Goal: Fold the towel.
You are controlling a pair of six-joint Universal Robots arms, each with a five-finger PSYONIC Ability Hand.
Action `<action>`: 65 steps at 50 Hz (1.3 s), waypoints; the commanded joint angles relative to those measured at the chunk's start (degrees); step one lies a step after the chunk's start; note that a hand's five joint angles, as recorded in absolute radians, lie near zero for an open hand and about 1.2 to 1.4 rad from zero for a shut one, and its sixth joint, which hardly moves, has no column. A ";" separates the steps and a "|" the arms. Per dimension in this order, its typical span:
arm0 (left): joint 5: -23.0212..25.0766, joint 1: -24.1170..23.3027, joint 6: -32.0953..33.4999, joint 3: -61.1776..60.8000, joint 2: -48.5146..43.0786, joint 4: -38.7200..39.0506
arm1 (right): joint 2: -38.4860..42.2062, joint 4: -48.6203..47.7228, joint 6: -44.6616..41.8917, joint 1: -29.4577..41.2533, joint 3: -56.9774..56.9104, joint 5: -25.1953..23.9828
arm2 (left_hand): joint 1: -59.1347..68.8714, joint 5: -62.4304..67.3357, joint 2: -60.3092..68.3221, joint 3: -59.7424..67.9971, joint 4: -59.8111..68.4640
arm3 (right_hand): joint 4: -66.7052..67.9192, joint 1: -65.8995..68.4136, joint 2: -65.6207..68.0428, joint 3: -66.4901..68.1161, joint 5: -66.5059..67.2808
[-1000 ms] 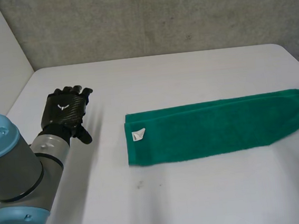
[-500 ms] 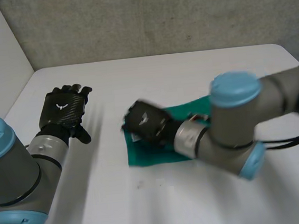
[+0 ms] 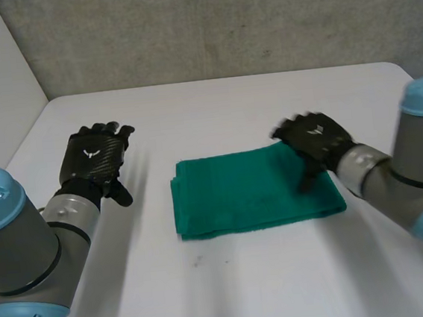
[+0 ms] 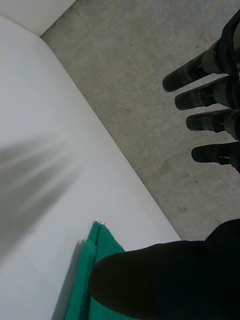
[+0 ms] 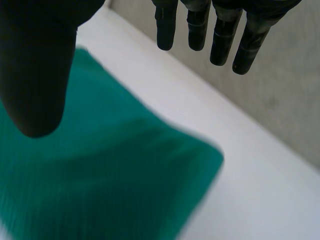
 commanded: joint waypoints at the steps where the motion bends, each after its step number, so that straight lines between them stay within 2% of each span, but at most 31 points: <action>1: -0.09 -1.39 0.00 0.10 -0.09 0.09 | 0.43 0.16 -4.11 -9.61 7.90 -3.90 | -1.07 -2.66 -1.80 -2.27 -1.61 | 5.69 7.30 6.19 6.84 5.37; 3: -0.09 -1.57 0.00 0.10 -0.09 0.09 | 0.69 0.16 -4.29 -10.14 8.17 -4.07 | -1.07 -2.66 -1.80 -2.27 -1.61 | 7.70 9.32 8.20 8.86 7.39; 4: -0.09 -1.66 0.00 0.01 -0.09 0.09 | 1.91 -0.28 -4.38 -11.01 8.78 -4.60 | -1.07 -2.66 -1.80 -2.27 -1.61 | 16.38 18.00 16.88 17.54 16.06; 7: -0.18 -2.10 0.00 0.01 -0.09 0.09 | 3.41 -0.54 -4.38 -11.64 8.79 -4.87 | -1.07 -2.66 -1.80 -2.27 -1.61 | 25.85 27.47 26.35 27.01 25.54; 11: -0.35 -2.27 0.00 0.01 -0.09 0.09 | 4.47 -0.81 -3.94 -11.81 7.82 -5.13 | -1.07 -2.66 -1.80 -2.27 -1.61 | 66.60 68.22 67.10 67.75 66.28; 21: -0.44 -2.18 0.00 0.10 0.97 0.00 | 3.86 -1.16 -2.80 -10.15 2.73 -4.08 | -1.07 -2.66 -1.80 -2.27 -1.61 | 66.71 68.32 67.21 67.86 66.39; 25: -0.44 -2.18 0.00 0.54 1.67 0.00 | 3.77 -1.07 -0.43 -3.66 -1.04 -3.99 | -1.07 -2.66 -1.80 -2.27 -1.61 | 66.71 68.32 67.21 67.86 66.39; 26: -0.44 -2.27 0.00 0.71 1.85 0.00 | 4.03 -0.55 1.49 1.75 -4.97 -3.90 | -1.07 -2.66 -1.80 -2.27 -1.61 | 66.71 68.32 67.21 67.86 66.39; 29: -0.53 -2.18 0.00 1.07 2.64 0.00 | 4.03 -0.02 2.65 5.22 -7.37 -4.07 | -1.07 -2.66 -1.80 -2.27 -1.61 | 66.71 68.32 67.21 67.86 66.39; 30: -0.53 -2.18 0.00 1.15 2.90 0.00 | 4.03 1.03 3.87 9.50 -10.34 -4.68 | -1.07 -2.66 -1.80 -2.27 -1.61 | 66.71 68.32 67.21 67.86 66.39; 33: -0.53 -2.18 0.00 1.42 3.60 0.09 | 5.17 2.26 4.50 14.01 -12.83 -5.65 | -1.07 -2.66 -1.80 -2.27 -1.61 | 66.71 68.32 67.21 67.86 66.39; 37: -0.53 -2.18 -0.44 1.77 3.87 0.09 | 12.18 2.79 4.24 21.04 -16.51 -7.06 | -1.07 -2.66 -1.80 -2.27 -1.61 | 66.71 68.32 67.21 67.86 66.39; 40: -0.53 -2.27 -1.05 2.29 3.78 0.09 | 14.83 2.97 4.06 22.63 -18.97 -6.10 | -1.07 -2.66 -1.80 -2.27 -1.61 | 66.71 68.32 67.21 67.86 66.39; 41: -0.53 -2.36 -1.66 2.82 3.61 0.09 | 15.45 2.88 4.41 22.73 -20.38 -4.97 | -1.07 -2.66 -1.80 -2.27 -1.61 | 63.77 65.38 64.27 64.92 63.45; 45: -0.27 -2.36 -3.68 4.75 2.91 -0.09 | 14.93 2.79 5.72 22.38 -21.18 -1.01 | -1.03 -2.61 -1.75 -2.22 -1.56 | 20.26 21.87 20.76 21.41 19.94; 46: -0.18 -2.71 -4.74 5.98 2.21 -0.52 | 13.97 2.79 7.03 22.29 -21.18 1.78 | -0.86 -2.45 -1.58 -2.06 -1.40 | 11.35 12.96 11.85 12.50 11.03; 49: -0.09 -4.28 -6.14 8.34 -0.51 -1.40 | 11.52 2.88 11.16 21.07 -20.75 6.36 | -0.69 -2.28 -1.42 -1.89 -1.23 | 2.04 3.66 2.54 3.20 1.73; 53: -0.09 -7.80 -8.70 14.24 -5.61 -4.74 | 9.49 2.97 16.52 16.59 -19.26 7.70 | -0.69 -2.28 -1.41 -1.89 -1.23 | -1.52 0.09 -1.02 -0.37 -1.84; 56: -0.18 -9.65 -11.24 18.81 -10.18 -8.69 | 9.39 3.06 20.21 14.47 -18.37 6.30 | -0.69 -2.28 -1.41 -1.89 -1.23 | -2.03 -0.42 -1.53 -0.88 -2.35; 59: -0.09 -10.62 -12.92 20.84 -12.48 -10.81 | 9.57 3.50 21.28 13.68 -18.37 4.89 | -0.69 -2.28 -1.41 -1.89 -1.23 | -2.70 -1.09 -2.20 -1.55 -3.02; 61: -0.09 -12.89 -15.89 24.08 -16.76 -14.31 | 9.92 4.37 21.29 13.15 -18.46 4.10 | -0.69 -2.28 -1.41 -1.89 -1.23 | -3.29 -1.68 -2.79 -2.14 -3.61; 65: -0.79 -13.61 -16.70 26.72 -22.12 -17.74 | 15.43 7.88 21.29 11.48 -20.56 3.66 | 0.31 -1.27 -0.41 -0.88 -0.22 | -3.29 -1.68 -2.79 -2.14 -3.61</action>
